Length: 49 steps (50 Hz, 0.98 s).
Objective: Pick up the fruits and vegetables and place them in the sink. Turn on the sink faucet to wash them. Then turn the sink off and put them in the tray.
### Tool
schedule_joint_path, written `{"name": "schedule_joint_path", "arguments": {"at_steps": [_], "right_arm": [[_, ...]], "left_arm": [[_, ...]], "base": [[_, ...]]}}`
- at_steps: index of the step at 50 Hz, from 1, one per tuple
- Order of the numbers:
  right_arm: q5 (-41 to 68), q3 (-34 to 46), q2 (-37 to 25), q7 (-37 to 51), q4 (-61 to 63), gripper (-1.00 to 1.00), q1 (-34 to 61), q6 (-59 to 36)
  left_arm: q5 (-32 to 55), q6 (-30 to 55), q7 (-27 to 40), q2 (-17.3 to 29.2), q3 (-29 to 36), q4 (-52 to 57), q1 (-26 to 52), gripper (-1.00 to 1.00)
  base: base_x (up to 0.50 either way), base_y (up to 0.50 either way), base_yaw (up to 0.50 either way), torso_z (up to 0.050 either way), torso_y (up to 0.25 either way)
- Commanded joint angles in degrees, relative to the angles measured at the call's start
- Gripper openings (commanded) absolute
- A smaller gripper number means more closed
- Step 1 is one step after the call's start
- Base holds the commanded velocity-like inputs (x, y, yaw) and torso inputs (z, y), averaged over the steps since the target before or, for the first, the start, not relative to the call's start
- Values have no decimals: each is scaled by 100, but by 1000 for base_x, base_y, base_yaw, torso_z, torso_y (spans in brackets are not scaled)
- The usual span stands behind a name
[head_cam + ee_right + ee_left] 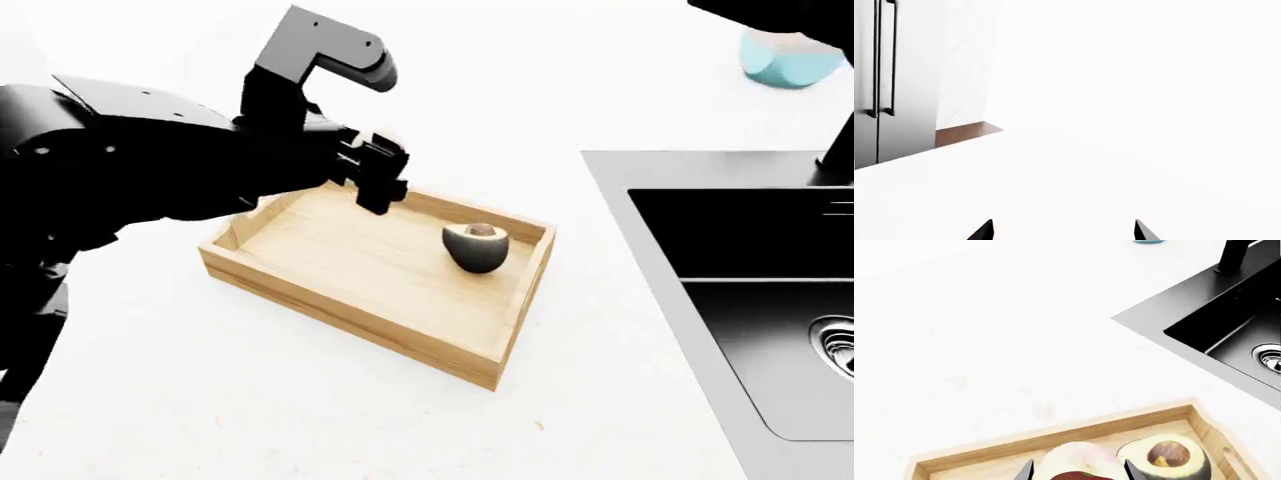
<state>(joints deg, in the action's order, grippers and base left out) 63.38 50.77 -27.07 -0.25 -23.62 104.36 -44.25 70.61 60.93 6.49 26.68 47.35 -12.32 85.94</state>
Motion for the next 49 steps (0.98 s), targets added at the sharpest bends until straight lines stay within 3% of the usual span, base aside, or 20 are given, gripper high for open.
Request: {"name": "schedule_joint_path", "arguments": {"at_steps": [1, 16, 17, 21, 35, 41, 49], "right_arm": [[118, -480, -342, 409, 441, 100, -355, 607], [256, -444, -572, 591, 876, 100, -733, 476], [257, -440, -568, 590, 877, 100, -741, 475], [272, -432, -568, 603, 910, 100, -766, 454], [502, -591, -726, 926, 1444, 100, -932, 420], [773, -841, -1016, 1474, 2117, 100, -989, 349], [641, -843, -1212, 2001, 2777, 100, -761, 175]], "left_arm": [[-943, -5, -894, -665, 1116, -1373, 160, -100], [-1067, -66, -763, -664, 1275, -1343, -86, -100], [-1044, -55, -735, -640, 1254, -1296, -93, 100], [-895, -95, -555, -544, 1042, -1107, -128, 100], [-180, -1281, 769, 7, -860, -162, -40, 100], [-301, -1511, 1482, 619, -1086, 997, -393, 100], [-425, -1297, 2121, 957, -1180, 2221, 101, 100]], "base": [[0, 0, 0, 0, 0], [0, 0, 0, 0, 0], [0, 0, 0, 0, 0], [0, 0, 0, 0, 0], [0, 0, 0, 0, 1], [0, 0, 0, 0, 0], [0, 0, 0, 0, 0]]}}
